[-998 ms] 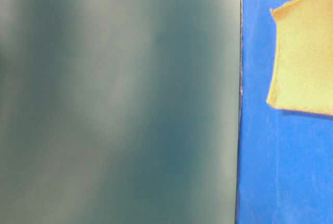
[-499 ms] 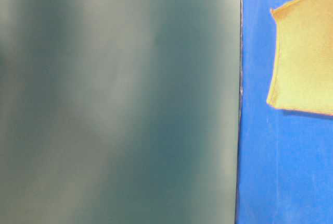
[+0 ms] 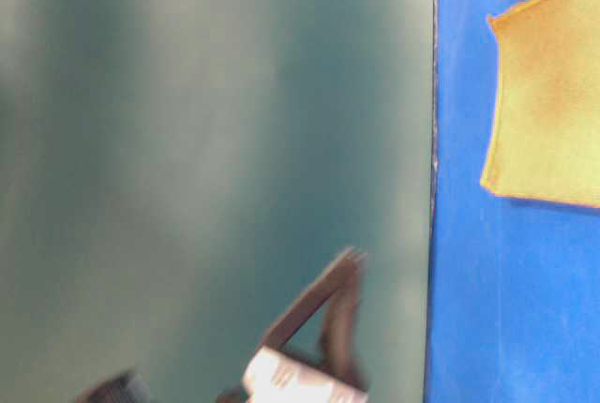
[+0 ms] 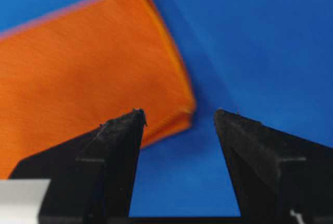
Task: Fold the orange towel.
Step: 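Move both grippers to the top corners of the towel strip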
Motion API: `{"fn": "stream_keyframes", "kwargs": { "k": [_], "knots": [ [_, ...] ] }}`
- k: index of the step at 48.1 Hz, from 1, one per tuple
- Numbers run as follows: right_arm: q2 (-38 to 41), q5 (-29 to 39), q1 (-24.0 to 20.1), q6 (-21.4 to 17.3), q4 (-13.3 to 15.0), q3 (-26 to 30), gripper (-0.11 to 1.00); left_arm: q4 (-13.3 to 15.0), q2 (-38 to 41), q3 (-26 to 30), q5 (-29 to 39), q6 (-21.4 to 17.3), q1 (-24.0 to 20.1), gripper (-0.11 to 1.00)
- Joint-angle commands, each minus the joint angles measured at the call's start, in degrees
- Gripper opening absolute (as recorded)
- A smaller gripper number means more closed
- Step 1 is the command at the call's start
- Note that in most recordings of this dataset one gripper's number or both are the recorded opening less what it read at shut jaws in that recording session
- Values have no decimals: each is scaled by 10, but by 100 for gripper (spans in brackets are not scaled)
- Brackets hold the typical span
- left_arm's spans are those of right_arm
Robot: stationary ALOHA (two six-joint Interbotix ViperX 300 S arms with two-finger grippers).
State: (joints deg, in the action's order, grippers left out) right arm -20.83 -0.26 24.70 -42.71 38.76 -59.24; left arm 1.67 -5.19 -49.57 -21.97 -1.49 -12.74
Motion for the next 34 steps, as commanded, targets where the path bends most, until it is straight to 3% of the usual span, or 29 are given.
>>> {"fn": "stream_keyframes", "kwargs": {
  "k": [1, 18, 34],
  "knots": [
    [43, -9, 12, 1, 7, 25, 60, -1, 45, 37, -6, -1, -18, 81],
    [195, -63, 40, 4, 16, 70, 60, -2, 192, 106, -25, -1, -59, 81],
    [234, -67, 60, 5, 16, 76, 60, -2, 247, 139, -40, -2, -83, 81]
  ]
}}
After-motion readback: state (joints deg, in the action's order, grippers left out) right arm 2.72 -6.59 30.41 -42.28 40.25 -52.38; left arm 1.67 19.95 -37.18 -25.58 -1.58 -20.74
